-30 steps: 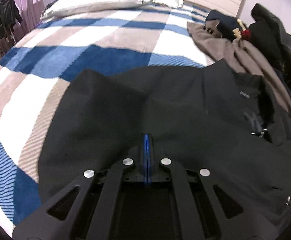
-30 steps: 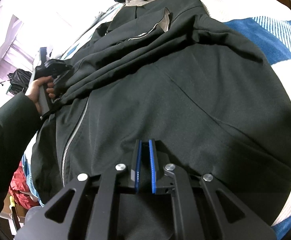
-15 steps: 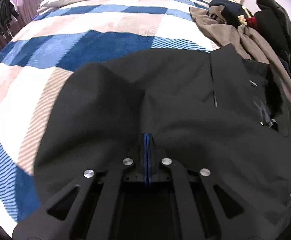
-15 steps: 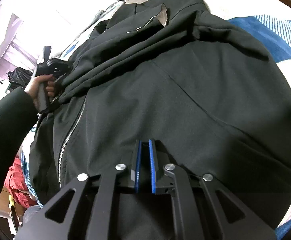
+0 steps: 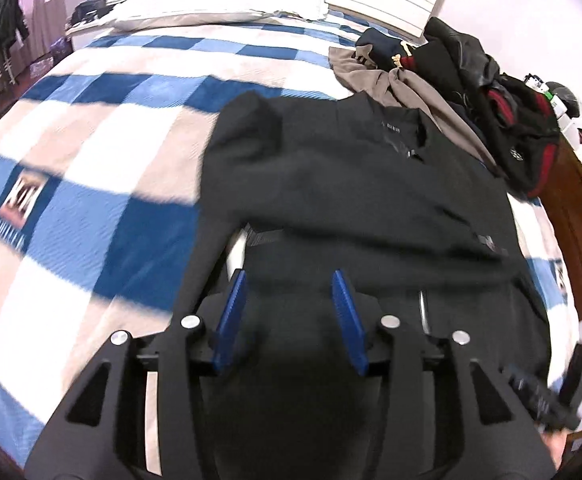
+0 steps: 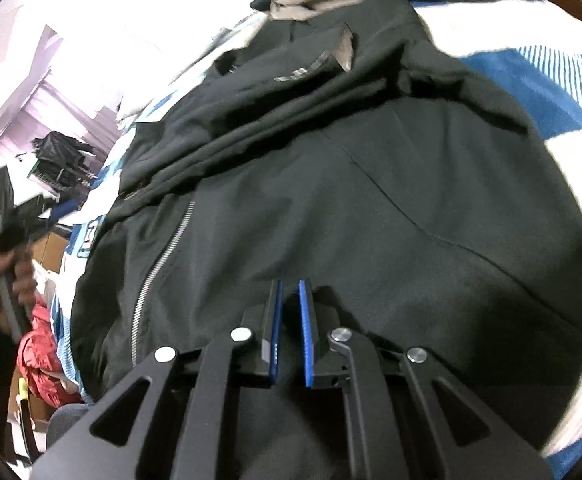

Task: Fold large clothes
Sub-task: 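Slide both open grippers under the jacket hem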

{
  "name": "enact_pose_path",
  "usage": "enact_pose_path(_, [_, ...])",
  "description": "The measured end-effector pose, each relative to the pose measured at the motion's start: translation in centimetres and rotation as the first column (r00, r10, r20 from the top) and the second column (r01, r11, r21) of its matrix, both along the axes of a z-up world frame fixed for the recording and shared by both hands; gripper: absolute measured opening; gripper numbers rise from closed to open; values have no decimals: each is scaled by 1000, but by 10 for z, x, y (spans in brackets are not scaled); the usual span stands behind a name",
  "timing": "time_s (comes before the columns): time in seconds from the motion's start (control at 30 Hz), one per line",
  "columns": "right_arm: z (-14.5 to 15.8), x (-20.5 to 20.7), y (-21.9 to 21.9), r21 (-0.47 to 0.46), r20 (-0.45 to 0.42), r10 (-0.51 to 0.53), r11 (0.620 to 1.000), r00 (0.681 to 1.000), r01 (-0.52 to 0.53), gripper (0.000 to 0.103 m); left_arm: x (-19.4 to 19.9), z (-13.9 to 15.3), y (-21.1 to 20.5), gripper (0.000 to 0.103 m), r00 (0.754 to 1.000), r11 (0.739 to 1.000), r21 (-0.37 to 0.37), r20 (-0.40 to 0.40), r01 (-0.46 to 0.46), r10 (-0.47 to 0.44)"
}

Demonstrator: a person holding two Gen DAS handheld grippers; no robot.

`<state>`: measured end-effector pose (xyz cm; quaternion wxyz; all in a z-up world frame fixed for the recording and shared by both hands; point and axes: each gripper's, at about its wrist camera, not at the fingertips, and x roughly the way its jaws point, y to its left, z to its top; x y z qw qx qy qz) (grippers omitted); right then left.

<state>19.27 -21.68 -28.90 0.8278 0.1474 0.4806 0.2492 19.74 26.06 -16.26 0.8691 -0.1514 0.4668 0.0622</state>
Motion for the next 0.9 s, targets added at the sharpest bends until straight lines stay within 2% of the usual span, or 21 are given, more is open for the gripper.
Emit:
enact_pose_path(0.1, [20, -21, -4, 1, 84, 29, 1000, 996, -30, 12, -47, -5, 12, 45, 999, 999, -12, -20, -34, 34])
enact_pose_path(0.13, [26, -26, -5, 2, 105, 35, 999, 994, -35, 14, -59, -8, 16, 49, 998, 999, -20, -27, -49, 49])
enact_pose_path(0.2, [41, -44, -10, -4, 160, 39, 999, 986, -39, 25, -83, -16, 21, 52, 997, 997, -37, -37, -70, 68])
enact_pose_path(0.33, [60, -76, -21, -44, 221, 50, 998, 974, -41, 30, -129, -36, 21, 57, 996, 995, -52, -43, -87, 84])
enact_pose_path(0.4, [64, -90, -27, -67, 224, 55, 997, 973, -41, 34, -143, -44, 17, 59, 996, 995, -56, -36, -81, 79])
enact_pose_path(0.57, [65, -114, -43, -103, 223, 27, 995, 974, -4, 40, -157, -60, 5, 65, 997, 995, -65, -15, -77, 77])
enact_pose_path(0.67, [64, -125, -55, -125, 236, -8, 991, 972, 38, 50, -161, -69, -1, 71, 996, 995, -46, -7, -93, 93])
enact_pose_path(0.7, [64, -129, -59, -133, 247, -21, 990, 969, 55, 57, -161, -72, -2, 72, 995, 994, -52, 1, -97, 97])
enact_pose_path(0.77, [62, -132, -64, -154, 260, -40, 985, 965, 82, 62, -162, -76, -5, 73, 995, 993, -66, 14, -98, 99])
enact_pose_path(0.9, [50, -132, -78, -171, 223, -91, 977, 971, 131, 63, -158, -78, -13, 73, 994, 993, -68, 41, -98, 101])
